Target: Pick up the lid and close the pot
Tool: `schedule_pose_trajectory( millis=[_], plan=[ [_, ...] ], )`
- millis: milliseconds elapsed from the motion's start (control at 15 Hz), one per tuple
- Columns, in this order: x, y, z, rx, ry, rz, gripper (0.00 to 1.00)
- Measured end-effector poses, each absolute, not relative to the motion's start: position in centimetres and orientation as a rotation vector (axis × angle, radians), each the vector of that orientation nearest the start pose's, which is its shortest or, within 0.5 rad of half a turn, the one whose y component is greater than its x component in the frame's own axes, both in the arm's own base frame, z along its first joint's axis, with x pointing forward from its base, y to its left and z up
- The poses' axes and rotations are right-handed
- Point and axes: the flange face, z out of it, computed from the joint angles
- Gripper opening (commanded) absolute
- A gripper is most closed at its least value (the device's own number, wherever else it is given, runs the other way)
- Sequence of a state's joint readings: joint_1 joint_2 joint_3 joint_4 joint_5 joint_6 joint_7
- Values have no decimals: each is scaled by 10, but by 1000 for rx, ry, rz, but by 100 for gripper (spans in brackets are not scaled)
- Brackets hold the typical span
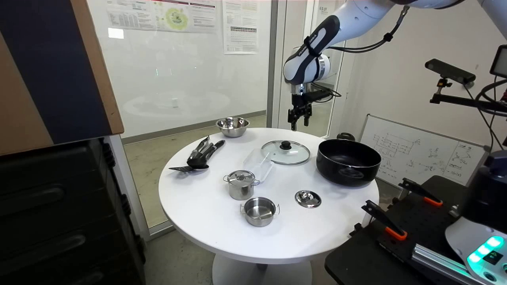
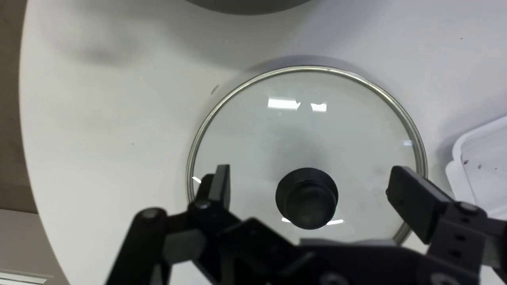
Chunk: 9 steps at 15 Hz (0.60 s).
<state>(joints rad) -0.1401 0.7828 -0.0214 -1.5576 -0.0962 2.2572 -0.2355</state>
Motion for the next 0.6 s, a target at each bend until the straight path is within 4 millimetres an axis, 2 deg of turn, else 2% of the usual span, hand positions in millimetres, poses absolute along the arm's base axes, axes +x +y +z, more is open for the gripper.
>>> schedule_pose_trajectory(
  millis=[267, 600],
  plan=[
    [694, -108, 156, -3178, -223, 155, 100],
    [712, -92, 139, -3165, -258, 126, 100]
  ],
)
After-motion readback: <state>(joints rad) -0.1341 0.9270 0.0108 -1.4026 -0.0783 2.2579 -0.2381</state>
